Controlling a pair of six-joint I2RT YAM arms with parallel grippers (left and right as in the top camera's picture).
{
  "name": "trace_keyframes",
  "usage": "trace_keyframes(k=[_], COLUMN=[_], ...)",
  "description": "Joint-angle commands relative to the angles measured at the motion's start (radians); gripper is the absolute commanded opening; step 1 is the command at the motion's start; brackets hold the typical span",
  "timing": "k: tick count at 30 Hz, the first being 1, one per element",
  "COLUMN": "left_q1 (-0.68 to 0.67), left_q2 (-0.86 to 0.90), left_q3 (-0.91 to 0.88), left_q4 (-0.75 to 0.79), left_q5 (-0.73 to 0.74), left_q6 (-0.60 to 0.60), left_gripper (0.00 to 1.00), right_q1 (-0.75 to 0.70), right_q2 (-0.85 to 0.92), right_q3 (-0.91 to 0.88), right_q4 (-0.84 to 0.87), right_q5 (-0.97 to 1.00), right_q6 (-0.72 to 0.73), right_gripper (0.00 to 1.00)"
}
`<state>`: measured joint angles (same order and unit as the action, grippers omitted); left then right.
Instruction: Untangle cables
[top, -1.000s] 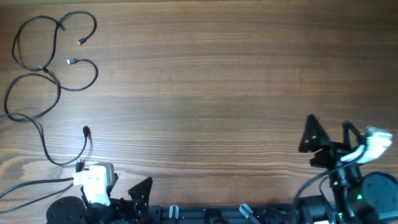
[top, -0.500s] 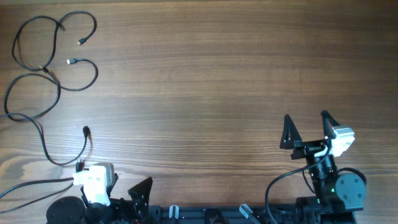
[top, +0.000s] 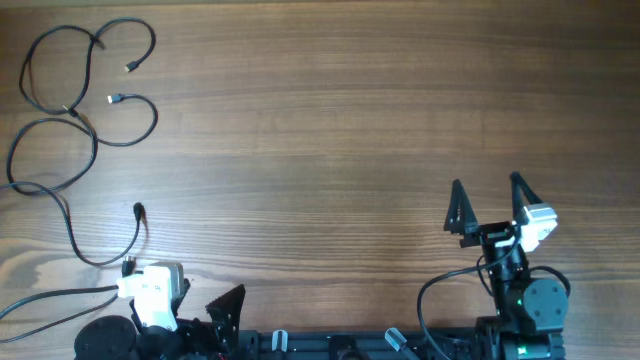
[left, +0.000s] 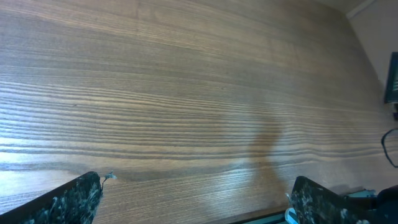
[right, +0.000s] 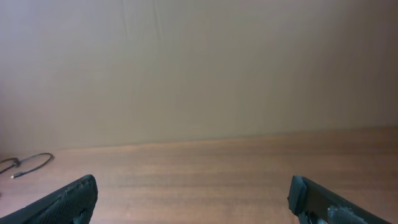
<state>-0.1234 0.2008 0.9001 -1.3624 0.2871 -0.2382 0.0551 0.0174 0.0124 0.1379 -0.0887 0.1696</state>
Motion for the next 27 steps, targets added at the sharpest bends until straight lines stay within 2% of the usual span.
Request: trace_keyframes(k=[1, 4, 6, 13, 18, 27], left_q1=[-0.003, -0.003, -0.003, -0.003, -0.003, -0.003], left_q2=[-0.005, -0.005, -0.005, -0.005, -0.005, -0.005], left_q3=[-0.003, -0.003, -0.003, -0.003, -0.003, -0.003], left_q4=[0.002, 0.002, 0.002, 0.0, 0.0, 0.0], left_q5=[0.015, 0.015, 0.016, 0.016, 0.015, 0.015], left_q6=[-0.005, -0.005, -0.005, -0.005, -0.005, -0.005], left_gripper=[1.0, 1.0, 1.0, 1.0, 1.0, 1.0], right_q1=[-0.005, -0.015, -0.027, -0.043, -0.089, -0.089], right_q2=[-0.014, -0.014, -0.014, -0.014, -0.014, -0.014], right_q3=[-0.007, -0.007, -0.007, -0.007, -0.007, -0.007], right_q4=[-0.003, -0.051, -0.142, -0.14, -0.14, -0.141], right_q5=[0.021, 0.02, 0.02, 0.016, 0.018, 0.029], right_q6=[-0.022, -0.039, -0.054, -0.189, -0.194, -0.203], right_gripper=[1.0, 1.0, 1.0, 1.0, 1.0, 1.0])
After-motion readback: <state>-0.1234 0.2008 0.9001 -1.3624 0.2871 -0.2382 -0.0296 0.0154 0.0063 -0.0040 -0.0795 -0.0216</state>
